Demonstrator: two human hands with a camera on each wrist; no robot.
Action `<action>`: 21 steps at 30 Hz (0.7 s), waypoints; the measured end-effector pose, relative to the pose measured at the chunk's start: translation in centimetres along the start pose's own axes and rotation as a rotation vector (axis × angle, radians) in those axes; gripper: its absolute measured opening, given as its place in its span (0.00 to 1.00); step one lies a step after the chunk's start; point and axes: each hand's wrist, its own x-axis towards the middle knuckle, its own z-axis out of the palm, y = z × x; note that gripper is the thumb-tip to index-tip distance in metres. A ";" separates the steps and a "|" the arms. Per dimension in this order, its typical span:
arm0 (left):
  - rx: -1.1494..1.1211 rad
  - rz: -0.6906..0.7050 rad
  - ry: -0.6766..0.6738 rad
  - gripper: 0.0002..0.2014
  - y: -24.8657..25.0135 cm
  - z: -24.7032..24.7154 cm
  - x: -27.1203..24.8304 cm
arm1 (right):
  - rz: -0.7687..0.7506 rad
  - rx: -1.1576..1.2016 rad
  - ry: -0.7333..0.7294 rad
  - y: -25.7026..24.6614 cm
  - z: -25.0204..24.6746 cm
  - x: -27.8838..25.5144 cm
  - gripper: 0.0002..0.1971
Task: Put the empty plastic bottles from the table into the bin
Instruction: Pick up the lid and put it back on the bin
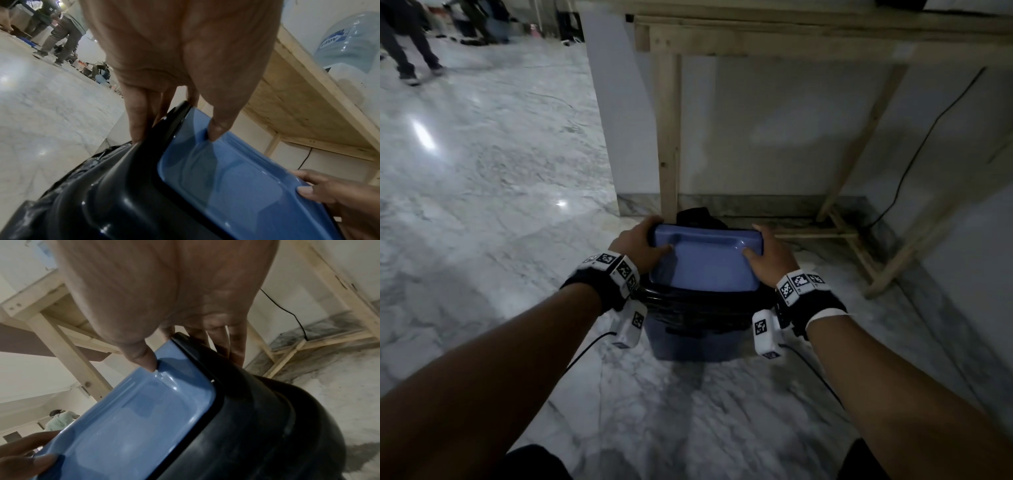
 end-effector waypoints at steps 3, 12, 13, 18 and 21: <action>0.017 -0.005 0.007 0.33 -0.5 -0.2 0.2 | -0.005 0.000 -0.006 0.2 0.6 0.5 0.33; 0.059 0.019 0.002 0.36 -1.1 -0.8 -0.5 | -0.013 -0.044 -0.023 0.1 1.4 0.7 0.35; 0.075 0.031 -0.003 0.37 -1.2 -0.7 -0.5 | -0.016 -0.049 -0.027 0.2 1.4 0.5 0.35; 0.129 0.047 0.015 0.33 -1.1 -0.5 -0.5 | -0.021 -0.061 -0.043 0.7 1.7 0.4 0.39; 0.128 0.056 0.016 0.33 -1.3 -0.6 -0.6 | -0.019 -0.061 -0.048 0.8 1.6 0.4 0.40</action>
